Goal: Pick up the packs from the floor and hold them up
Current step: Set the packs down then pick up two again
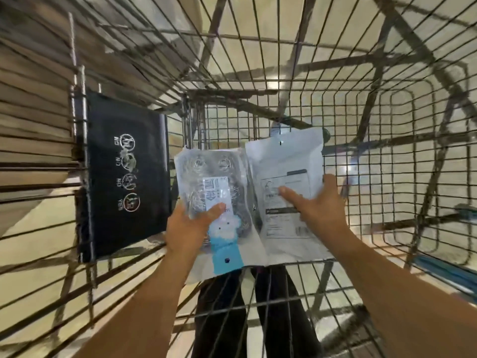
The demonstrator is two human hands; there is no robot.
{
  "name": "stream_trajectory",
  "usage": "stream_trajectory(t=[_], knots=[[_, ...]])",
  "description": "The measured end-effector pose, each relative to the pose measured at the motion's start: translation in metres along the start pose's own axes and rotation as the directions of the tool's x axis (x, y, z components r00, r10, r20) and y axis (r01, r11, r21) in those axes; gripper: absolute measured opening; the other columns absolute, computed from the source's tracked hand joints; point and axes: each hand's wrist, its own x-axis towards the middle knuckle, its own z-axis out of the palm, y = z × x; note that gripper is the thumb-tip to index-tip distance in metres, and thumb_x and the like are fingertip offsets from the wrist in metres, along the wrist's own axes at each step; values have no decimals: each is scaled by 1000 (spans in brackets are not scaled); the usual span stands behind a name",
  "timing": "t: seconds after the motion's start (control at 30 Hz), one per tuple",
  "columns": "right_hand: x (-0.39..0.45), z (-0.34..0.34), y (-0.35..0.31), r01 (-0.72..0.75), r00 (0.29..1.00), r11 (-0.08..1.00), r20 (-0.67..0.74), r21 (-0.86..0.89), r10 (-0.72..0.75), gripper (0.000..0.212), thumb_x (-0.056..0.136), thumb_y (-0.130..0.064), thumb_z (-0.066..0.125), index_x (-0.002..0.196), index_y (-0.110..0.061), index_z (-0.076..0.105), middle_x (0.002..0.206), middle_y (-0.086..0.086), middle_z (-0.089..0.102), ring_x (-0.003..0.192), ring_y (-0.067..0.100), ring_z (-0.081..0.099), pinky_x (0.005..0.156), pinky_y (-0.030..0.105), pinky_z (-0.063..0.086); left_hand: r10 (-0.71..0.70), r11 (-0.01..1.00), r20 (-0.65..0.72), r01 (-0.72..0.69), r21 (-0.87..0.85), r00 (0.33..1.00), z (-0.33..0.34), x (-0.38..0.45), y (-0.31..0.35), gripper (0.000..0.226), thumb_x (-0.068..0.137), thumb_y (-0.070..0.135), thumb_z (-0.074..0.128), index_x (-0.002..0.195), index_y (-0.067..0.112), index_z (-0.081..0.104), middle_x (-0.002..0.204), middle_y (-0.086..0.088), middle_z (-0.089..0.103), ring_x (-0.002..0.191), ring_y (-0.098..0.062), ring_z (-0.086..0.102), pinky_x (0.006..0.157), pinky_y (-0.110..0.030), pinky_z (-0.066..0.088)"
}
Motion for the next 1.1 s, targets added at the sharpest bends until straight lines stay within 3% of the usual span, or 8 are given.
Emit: stream_trajectory(t=[0.07,0.13,0.27,0.5,0.73,0.8,0.97,1.1], knots=[[0,5,2,6,1000,1000,30,-4,-6,70,73,-46,91,121,-24,45,102,-12,66,92,9,67,88,46,61,-18,999,-7,18,29,1000,3,2,-3,36,73,23,93,95,31,65,105,0,75,97,-23,73,91,-43,58],[1,12,9,-15,999,1000,41,-8,15,72,73,-47,90,124,-23,46,110,-5,69,101,20,71,87,49,62,-32,999,-23,32,16,999,7,5,-8,37,74,18,92,88,32,60,102,1,73,87,-15,71,78,-32,58],[1,14,10,-34,999,999,41,-13,35,73,77,-48,86,130,-19,46,112,-5,67,106,22,69,91,49,61,0,996,-56,5,89,998,14,5,-10,37,78,26,89,105,26,64,101,8,69,76,-3,64,55,-9,44],[-7,21,14,9,998,982,-60,-188,-20,70,82,-58,78,124,-16,41,122,5,60,107,29,63,91,50,56,32,952,-223,39,303,974,25,0,-12,86,69,59,87,130,10,51,130,-15,66,118,-39,63,93,-49,53],[-18,16,3,-12,983,816,-154,-578,-95,95,86,-70,64,145,-1,35,141,24,43,131,44,43,102,55,43,144,841,-187,-21,541,972,31,-22,2,79,90,43,70,146,2,31,137,-23,56,124,-43,55,95,-52,47],[-24,9,-12,17,982,768,-134,-640,-133,93,90,-66,63,152,-6,28,148,21,38,136,42,40,104,56,43,237,736,-126,-93,671,963,28,-33,11,77,91,40,68,148,3,31,141,-19,52,127,-39,53,98,-51,47],[-60,-19,-57,301,937,493,158,-816,-311,69,102,-58,45,157,-23,22,159,8,34,142,32,37,104,48,44,489,167,265,-388,907,831,-4,-70,53,60,99,51,50,149,18,39,147,-8,50,133,-29,49,106,-44,41],[-106,-53,-112,454,855,310,312,-835,-414,68,101,-57,45,159,-28,24,162,3,34,145,31,35,109,47,42,535,-97,370,-379,920,760,-58,-109,98,57,97,50,49,146,21,45,149,-8,48,141,-30,40,119,-52,27]])
